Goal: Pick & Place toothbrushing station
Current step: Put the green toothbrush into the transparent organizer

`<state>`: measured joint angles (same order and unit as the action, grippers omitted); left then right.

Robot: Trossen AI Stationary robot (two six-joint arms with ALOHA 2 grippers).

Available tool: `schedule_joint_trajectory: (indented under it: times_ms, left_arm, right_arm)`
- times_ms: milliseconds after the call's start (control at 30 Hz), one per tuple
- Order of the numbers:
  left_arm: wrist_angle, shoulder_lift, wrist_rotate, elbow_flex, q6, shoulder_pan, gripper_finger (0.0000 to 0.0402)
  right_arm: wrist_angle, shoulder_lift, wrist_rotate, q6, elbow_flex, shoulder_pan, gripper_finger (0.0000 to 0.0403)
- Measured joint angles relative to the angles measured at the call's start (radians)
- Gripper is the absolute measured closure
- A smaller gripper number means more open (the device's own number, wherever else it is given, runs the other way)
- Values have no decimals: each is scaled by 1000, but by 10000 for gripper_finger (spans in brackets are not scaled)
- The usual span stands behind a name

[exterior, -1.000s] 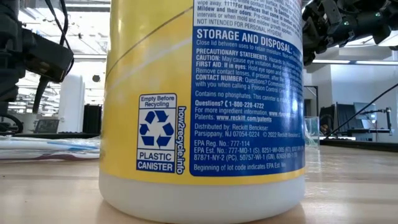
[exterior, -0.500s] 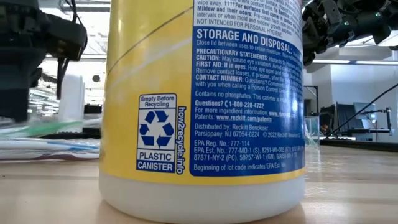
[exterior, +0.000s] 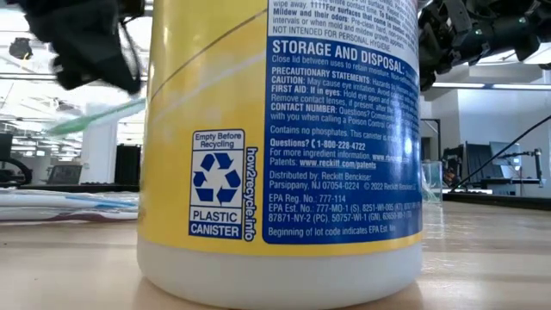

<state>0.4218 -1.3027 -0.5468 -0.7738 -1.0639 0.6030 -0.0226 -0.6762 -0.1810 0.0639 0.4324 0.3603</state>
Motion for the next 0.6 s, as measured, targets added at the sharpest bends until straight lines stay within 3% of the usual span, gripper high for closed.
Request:
schedule_joint_trajectory:
  times_ms: [367, 600]
  left_arm:
    - [-290, 8, -47, 0, 393, -167, 401]
    - [-500, 8, 4, 0, 592, -262, 401]
  right_arm:
    - [-47, 0, -4, 16, 0, -46, 265]
    - [-128, -3, -4, 16, 0, -115, 265]
